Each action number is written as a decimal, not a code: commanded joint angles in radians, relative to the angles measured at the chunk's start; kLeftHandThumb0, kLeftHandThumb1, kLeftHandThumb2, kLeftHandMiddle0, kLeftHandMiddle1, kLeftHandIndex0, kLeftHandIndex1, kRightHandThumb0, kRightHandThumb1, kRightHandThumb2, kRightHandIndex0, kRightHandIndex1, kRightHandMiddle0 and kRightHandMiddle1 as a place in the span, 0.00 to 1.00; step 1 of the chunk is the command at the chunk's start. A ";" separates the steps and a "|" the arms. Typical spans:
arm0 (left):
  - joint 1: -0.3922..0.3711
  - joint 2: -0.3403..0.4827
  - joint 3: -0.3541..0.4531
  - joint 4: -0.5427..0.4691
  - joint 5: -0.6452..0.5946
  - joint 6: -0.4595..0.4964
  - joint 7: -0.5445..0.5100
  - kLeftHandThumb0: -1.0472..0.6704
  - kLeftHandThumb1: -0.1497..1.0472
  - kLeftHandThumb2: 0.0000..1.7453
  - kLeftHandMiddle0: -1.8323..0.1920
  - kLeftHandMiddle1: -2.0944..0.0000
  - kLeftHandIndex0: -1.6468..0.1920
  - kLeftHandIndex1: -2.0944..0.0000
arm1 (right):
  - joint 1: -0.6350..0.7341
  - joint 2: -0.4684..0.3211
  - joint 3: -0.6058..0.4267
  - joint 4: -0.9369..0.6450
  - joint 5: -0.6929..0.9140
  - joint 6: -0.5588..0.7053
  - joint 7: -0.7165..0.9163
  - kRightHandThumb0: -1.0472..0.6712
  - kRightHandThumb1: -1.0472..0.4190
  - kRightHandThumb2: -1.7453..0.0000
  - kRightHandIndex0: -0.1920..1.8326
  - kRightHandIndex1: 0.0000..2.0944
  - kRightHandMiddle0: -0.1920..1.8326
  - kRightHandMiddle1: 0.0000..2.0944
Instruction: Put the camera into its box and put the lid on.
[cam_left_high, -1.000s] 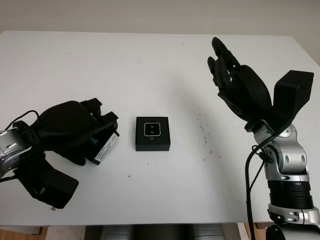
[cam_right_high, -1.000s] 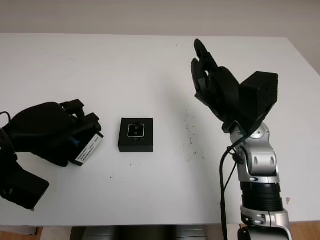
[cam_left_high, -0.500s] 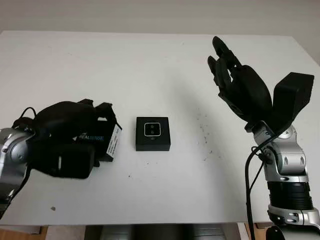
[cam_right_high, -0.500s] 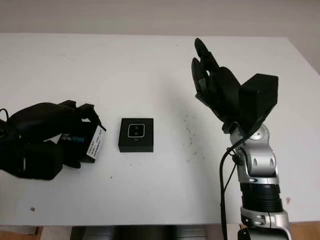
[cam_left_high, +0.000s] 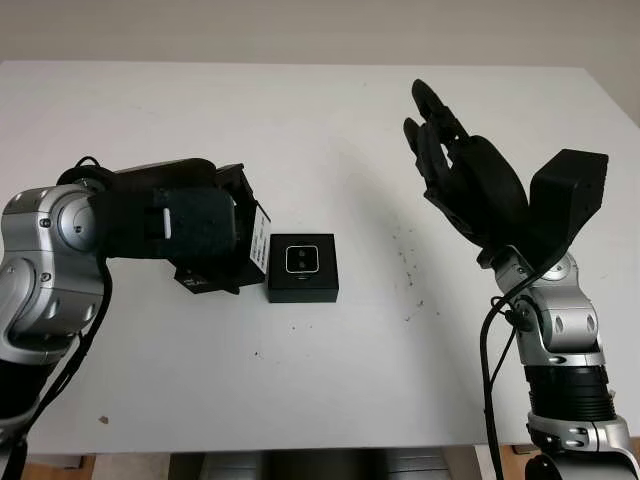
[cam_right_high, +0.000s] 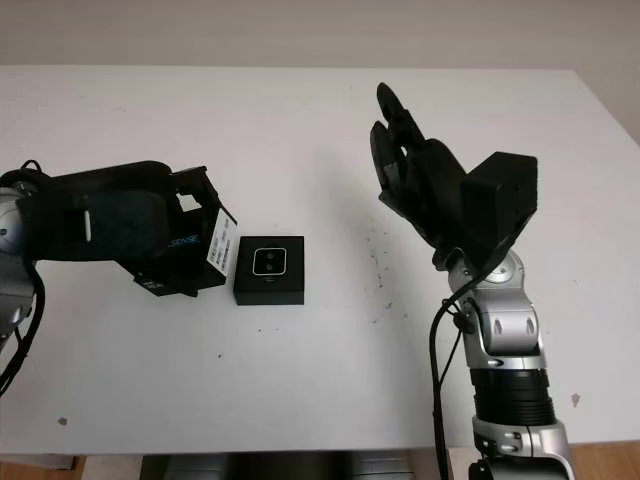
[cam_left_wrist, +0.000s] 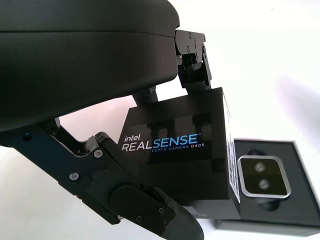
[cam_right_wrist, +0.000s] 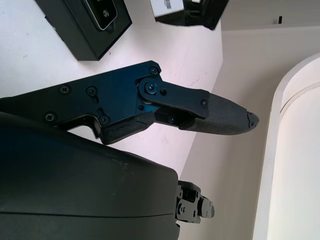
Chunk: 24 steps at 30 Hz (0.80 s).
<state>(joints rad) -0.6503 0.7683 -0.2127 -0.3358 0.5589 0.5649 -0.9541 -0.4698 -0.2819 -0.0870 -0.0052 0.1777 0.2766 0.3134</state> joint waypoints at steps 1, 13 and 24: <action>-0.035 -0.009 -0.013 0.000 -0.005 0.012 -0.008 0.43 1.00 0.19 0.59 0.01 0.63 0.00 | 0.009 0.005 -0.003 0.005 0.004 -0.019 0.001 0.17 0.00 0.62 0.03 0.03 0.04 0.03; -0.115 -0.049 -0.085 0.075 0.017 -0.016 0.021 0.44 1.00 0.18 0.63 0.02 0.64 0.02 | 0.004 0.023 0.001 0.010 -0.005 -0.024 -0.017 0.16 0.00 0.63 0.03 0.02 0.03 0.03; -0.132 -0.098 -0.143 0.103 0.059 -0.050 0.039 0.44 1.00 0.19 0.55 0.00 0.75 0.07 | -0.005 0.051 -0.005 0.019 -0.002 -0.042 -0.054 0.16 0.00 0.64 0.03 0.02 0.04 0.03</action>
<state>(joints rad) -0.7567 0.6825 -0.3479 -0.2361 0.6098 0.5221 -0.9252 -0.4688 -0.2344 -0.0868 0.0185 0.1754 0.2452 0.2646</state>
